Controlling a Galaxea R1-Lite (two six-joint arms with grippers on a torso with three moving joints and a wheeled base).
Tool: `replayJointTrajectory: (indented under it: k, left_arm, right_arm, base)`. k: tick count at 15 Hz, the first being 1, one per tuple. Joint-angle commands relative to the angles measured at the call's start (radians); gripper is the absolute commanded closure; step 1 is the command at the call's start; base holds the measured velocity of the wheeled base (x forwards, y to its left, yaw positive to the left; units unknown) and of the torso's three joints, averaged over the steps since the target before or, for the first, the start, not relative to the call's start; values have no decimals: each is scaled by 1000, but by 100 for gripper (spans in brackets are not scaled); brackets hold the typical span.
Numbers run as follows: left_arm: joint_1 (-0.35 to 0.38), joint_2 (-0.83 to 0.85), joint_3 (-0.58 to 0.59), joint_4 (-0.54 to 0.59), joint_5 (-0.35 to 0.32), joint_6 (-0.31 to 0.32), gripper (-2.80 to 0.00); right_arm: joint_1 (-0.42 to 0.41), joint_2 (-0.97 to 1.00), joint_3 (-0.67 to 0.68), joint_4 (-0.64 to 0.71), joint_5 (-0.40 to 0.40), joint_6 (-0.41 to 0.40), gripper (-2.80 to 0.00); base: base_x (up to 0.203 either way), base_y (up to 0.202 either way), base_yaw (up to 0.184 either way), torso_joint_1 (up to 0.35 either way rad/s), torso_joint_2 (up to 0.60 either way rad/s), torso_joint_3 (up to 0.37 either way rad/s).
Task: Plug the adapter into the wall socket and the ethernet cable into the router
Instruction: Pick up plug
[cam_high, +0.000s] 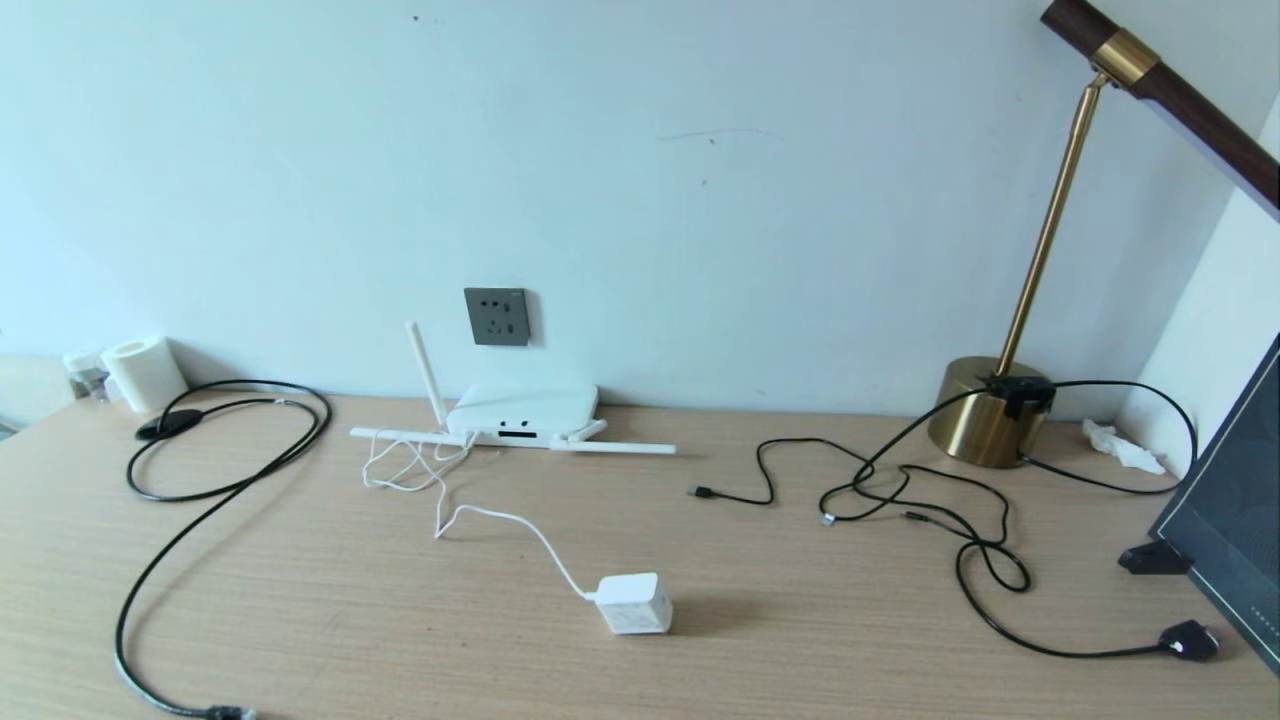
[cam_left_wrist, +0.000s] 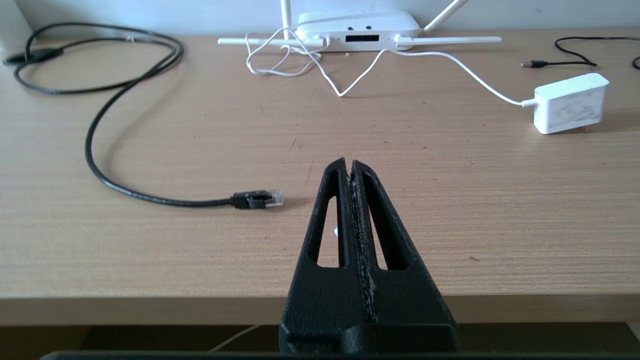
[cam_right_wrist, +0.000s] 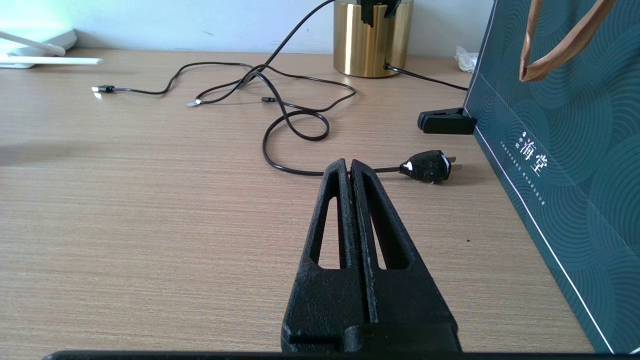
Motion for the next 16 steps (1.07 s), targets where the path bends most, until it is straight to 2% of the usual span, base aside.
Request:
replayJointTrajectory:
  k: [1,2,4,6,9,12,14,16]
  left_arm:
    - [0,12,-85,-8,-35,39,0]
    - [0,26,-124,-5,-56,42,0]
    - [-9,164,-256,3,-131,49,0]
    - [-48,386,-387,7,-180,52,0]
    - [-105,705,-507,-7,-242,51,0]
    - [-125,1025,-592,-74,-352,64,0]
    - [-129,1239,-719,-114,-436,83,0]
    - [-131,1426,-896,-135,-526,113,0]
  right_arm:
    - [0,0,12,-1,0,0,0]
    - [0,0,12,-1,0,0,0]
    - [0,0,12,-1,0,0,0]
    - [0,0,12,-1,0,0,0]
    - [0,0,12,-1,0,0,0]
    - [0,0,12,-1,0,0,0]
    - [0,0,12,-1,0,0,0]
    - [0,0,12,-1,0,0,0]
  base:
    - [0,0,0,0,0,0]
    - [0,0,0,0,0,0]
    - [0,0,0,0,0,0]
    - [0,0,0,0,0,0]
    - [0,0,0,0,0,0]
    - [0,0,0,0,0,0]
    - [0,0,0,0,0,0]
    - [0,0,0,0,0,0]
